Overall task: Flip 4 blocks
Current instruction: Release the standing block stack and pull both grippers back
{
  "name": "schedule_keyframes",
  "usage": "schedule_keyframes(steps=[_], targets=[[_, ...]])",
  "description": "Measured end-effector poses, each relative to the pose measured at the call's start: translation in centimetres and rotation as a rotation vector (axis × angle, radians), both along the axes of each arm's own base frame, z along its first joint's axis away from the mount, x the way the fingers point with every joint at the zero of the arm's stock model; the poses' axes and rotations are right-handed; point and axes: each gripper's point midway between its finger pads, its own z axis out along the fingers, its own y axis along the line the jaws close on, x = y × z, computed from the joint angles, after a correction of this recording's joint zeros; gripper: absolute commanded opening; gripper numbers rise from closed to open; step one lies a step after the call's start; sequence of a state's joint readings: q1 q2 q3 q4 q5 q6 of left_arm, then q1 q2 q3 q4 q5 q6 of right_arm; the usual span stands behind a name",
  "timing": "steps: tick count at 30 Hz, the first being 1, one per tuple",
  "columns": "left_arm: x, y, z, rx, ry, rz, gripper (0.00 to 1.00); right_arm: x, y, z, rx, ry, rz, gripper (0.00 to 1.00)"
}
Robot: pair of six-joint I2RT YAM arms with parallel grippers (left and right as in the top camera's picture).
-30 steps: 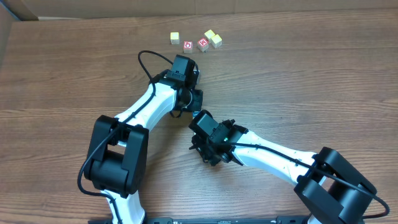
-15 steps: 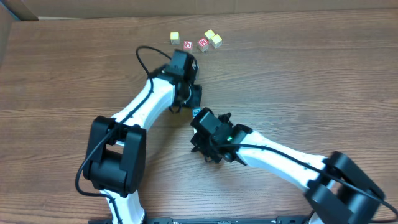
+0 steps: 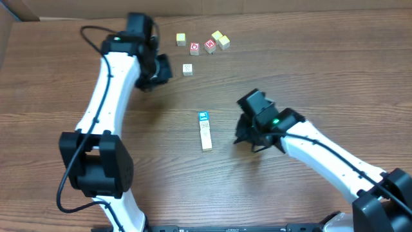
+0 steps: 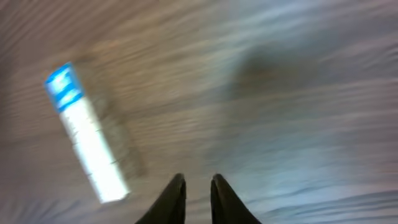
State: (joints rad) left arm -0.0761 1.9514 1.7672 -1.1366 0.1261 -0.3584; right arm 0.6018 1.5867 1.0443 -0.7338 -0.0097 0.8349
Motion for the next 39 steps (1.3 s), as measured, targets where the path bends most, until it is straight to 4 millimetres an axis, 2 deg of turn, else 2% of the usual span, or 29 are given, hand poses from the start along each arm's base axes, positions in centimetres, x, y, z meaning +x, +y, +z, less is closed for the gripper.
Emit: schedule_keyframes(steps=[1, 2, 3, 4, 7, 9, 10, 12, 20, 21, 22, 23, 36, 37, 39], targets=[[-0.4, 0.8, -0.1, 0.01, 0.022, 0.024, 0.5, 0.3, -0.7, -0.1, -0.018, -0.005, 0.0, 0.2], [-0.8, 1.6, -0.3, 0.022, 0.039, 0.046, 0.65, 0.6, -1.4, -0.1, -0.04, -0.014, 0.002, 0.3], [-1.3, 2.5, -0.4, 0.041, 0.062, 0.068, 0.81, 0.8, -1.6, -0.1, -0.047, -0.018, 0.001, 0.34], [-1.6, 3.1, -0.5, 0.054, 0.077, 0.084, 0.88, 0.9, -1.9, -0.1, -0.059, -0.026, 0.011, 0.38], [-2.4, 4.0, -1.0, 0.08, 0.112, 0.105, 0.94, 1.1, -2.1, -0.1, -0.078, -0.037, 0.033, 0.63], [-2.8, 4.1, -1.5, 0.088, 0.127, 0.106, 1.0, 1.1, -2.2, -0.1, -0.085, -0.043, 0.04, 0.82], [-3.0, 4.2, -1.8, 0.091, 0.138, 0.104, 1.0, 1.2, -2.2, -0.1, -0.091, -0.048, 0.055, 0.93], [-3.5, 4.2, -2.4, 0.097, 0.155, 0.105, 1.0, 1.2, -2.2, -0.1, -0.1, -0.054, 0.082, 1.0], [-4.0, 4.3, -3.4, 0.104, 0.177, 0.105, 0.98, 1.2, -2.2, -0.1, -0.143, -0.081, 0.215, 1.0], [-4.0, 4.3, -3.4, 0.103, 0.177, 0.105, 0.86, 1.2, -2.3, -0.1, -0.145, -0.082, 0.222, 1.0], [-4.0, 4.3, -3.4, 0.103, 0.176, 0.106, 0.38, 1.2, -2.3, -0.1, -0.147, -0.083, 0.229, 1.0], [-4.0, 4.3, -3.4, 0.104, 0.176, 0.103, 0.04, 1.2, -2.2, -0.1, -0.148, -0.084, 0.234, 1.0], [-4.3, 3.8, -3.5, 0.085, 0.187, 0.058, 0.04, 2.1, -1.7, 0.3, -0.136, -0.131, 0.251, 1.0], [-4.3, 3.8, -3.5, 0.081, 0.186, 0.051, 0.14, 2.3, -1.6, 0.4, -0.135, -0.138, 0.25, 1.0], [-4.3, 3.6, -3.5, 0.075, 0.185, 0.037, 0.44, 2.6, -1.6, 0.5, -0.135, -0.152, 0.246, 1.0]])
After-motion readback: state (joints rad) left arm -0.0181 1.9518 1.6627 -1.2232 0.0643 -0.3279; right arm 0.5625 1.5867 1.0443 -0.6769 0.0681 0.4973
